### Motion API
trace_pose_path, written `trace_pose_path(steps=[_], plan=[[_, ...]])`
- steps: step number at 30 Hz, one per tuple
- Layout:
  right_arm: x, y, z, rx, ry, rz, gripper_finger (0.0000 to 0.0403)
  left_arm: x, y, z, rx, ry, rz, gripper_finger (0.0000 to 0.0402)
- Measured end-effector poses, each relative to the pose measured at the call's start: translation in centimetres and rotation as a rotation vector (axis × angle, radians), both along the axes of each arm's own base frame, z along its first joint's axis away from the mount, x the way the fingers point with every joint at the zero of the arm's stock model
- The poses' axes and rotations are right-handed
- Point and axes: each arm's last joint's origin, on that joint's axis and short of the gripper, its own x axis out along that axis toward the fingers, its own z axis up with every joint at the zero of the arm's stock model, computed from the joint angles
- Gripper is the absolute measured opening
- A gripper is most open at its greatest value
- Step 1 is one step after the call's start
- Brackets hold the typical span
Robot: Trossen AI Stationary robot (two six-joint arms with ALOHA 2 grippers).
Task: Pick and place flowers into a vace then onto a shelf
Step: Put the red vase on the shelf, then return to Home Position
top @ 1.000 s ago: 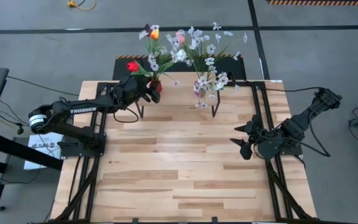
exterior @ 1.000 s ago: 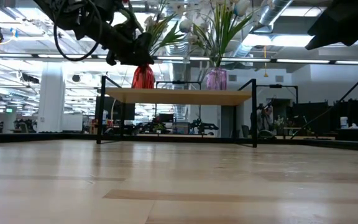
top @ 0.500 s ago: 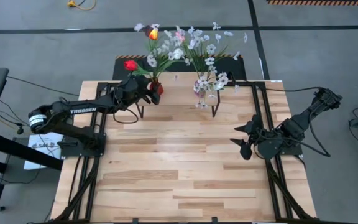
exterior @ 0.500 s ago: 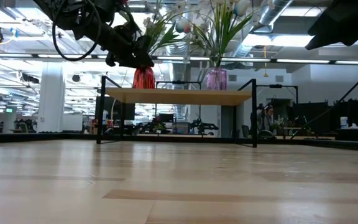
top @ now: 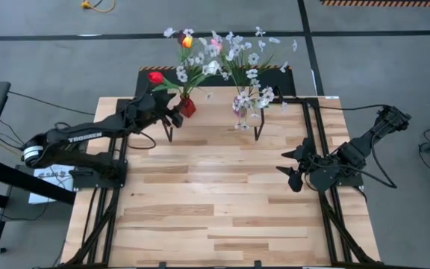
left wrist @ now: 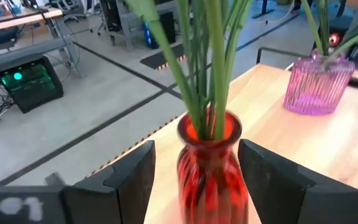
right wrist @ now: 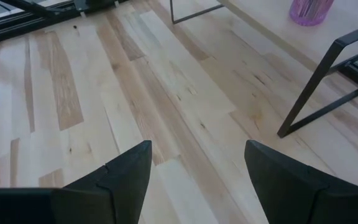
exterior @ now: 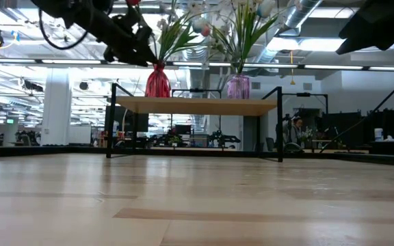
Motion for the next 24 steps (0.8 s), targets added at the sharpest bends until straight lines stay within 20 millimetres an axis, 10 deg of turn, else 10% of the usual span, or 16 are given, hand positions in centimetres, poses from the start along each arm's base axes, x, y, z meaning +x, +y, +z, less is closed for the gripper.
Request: trace_pose_path(steps=[15,24], plan=[[0.0,0.0,0.0,-0.009,0.000,0.001,0.0250,-4.8,-4.3,2.7,-0.050,-0.019,-0.109,0.0220],[-0.1,-0.1,0.0,-0.012,0.000,-0.011,0.0250,-7.7,-8.2,4.0,-0.145,-0.102,-0.516,0.0220]])
